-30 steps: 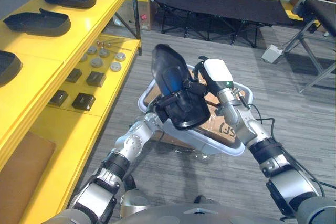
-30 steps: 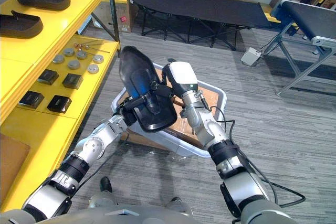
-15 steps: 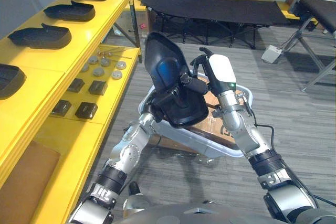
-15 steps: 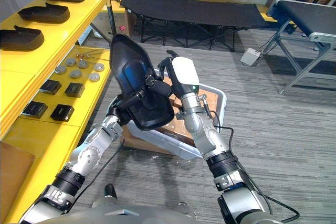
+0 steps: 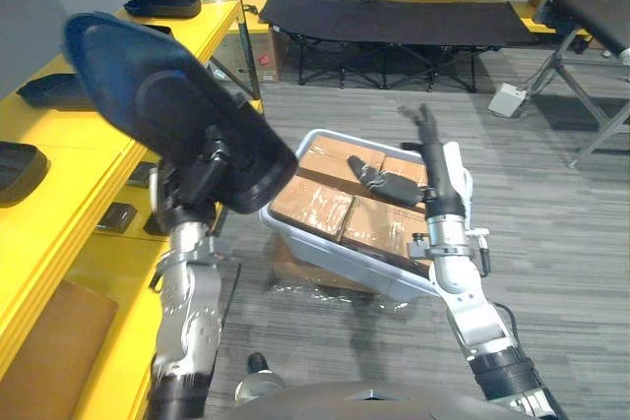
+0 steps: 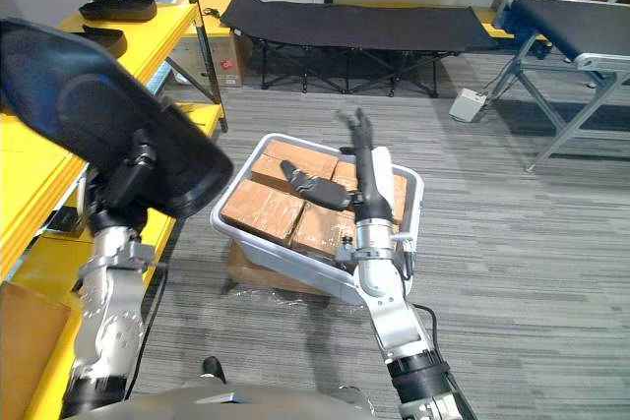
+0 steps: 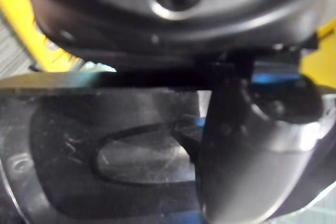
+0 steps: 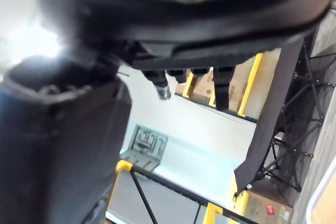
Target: Walk over and take three plastic housings, then place them on the shelf
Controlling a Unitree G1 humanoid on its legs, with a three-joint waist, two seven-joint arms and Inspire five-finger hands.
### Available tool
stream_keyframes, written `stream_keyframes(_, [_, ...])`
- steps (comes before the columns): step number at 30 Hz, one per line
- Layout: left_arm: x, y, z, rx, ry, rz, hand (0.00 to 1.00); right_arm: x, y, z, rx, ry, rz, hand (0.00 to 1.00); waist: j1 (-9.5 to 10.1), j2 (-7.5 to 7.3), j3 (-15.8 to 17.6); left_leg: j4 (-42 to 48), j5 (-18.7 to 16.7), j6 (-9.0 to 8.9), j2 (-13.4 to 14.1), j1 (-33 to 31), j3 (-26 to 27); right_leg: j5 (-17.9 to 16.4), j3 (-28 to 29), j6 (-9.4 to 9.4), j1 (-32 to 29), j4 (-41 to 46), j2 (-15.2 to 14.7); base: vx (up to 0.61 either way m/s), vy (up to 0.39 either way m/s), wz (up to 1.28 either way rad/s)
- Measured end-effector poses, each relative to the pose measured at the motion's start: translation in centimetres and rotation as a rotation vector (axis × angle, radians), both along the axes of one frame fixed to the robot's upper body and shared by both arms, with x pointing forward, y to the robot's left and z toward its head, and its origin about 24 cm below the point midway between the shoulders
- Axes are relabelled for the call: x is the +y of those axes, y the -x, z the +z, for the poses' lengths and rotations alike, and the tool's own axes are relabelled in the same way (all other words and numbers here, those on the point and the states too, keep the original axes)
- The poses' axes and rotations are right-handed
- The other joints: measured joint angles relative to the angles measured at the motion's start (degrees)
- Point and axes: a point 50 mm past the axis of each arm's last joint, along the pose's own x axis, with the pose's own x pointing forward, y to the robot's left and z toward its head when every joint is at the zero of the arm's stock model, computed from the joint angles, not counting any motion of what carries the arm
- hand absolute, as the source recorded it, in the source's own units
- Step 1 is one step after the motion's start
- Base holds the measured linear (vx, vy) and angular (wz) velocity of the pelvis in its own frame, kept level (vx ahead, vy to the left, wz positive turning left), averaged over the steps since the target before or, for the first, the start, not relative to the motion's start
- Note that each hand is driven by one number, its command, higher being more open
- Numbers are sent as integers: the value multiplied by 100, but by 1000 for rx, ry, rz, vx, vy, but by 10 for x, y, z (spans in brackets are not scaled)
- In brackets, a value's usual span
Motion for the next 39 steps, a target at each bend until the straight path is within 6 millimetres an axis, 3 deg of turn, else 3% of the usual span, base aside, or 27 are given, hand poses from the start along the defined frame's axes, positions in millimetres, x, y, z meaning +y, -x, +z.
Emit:
stream_keyframes(7, [3,30,-10,142,-264,182,0,8,18,-7,41,-388,122,100,80,29,-54,0,-34,-39,4,-63,-120,-9,-142,-2,52,-91,35,23,-2,7])
stream_keyframes(10, [5,41,-4,130,-278,195,0,17,22,-12,75,-434,187,100,134,23,-58,2,-31,-35,-9,-153,-210,-10,-229,-2,36,-98,37,22,2,12])
stream_keyframes(19, [9,51,0,70,-151,174,0,32,21,-22,143,-394,305,100,365,24,-70,5,-9,0,-120,-371,-699,-132,-661,40,126,41,-13,23,3,28])
stream_keyframes(24, [20,68,1,78,-113,252,0,37,18,-34,235,-347,363,100,572,61,-59,7,205,117,-273,-731,-1545,-507,-1667,136,462,452,-51,4,-21,105])
stream_keyframes(27, [27,73,2,70,-116,281,0,40,8,-31,229,-312,378,100,711,154,0,8,329,341,-339,-892,-1576,-749,-2416,211,804,770,-93,-50,-16,129])
stream_keyframes(29, [32,79,1,68,-108,295,0,43,2,-29,218,-273,393,100,851,149,10,9,357,365,-422,-901,-1559,-932,-2584,259,893,999,-205,-70,15,87])
stream_keyframes(32, [41,95,-1,99,-126,349,0,55,-6,-17,180,-250,463,100,1011,143,20,10,352,359,-488,-893,-1391,-1115,-2642,303,925,1161,-353,-60,29,31])
stream_keyframes(36, [42,97,0,73,-114,331,0,68,-14,-4,131,-243,522,100,1211,101,54,133,303,405,-557,-973,-1392,-1167,-2645,334,884,1231,-492,-42,18,3])
stream_keyframes(39, [39,93,3,37,-138,273,0,74,-20,6,96,-231,546,100,1300,38,172,705,44,499,-699,-1280,-1497,-1169,-2721,332,866,1424,-678,15,23,16])
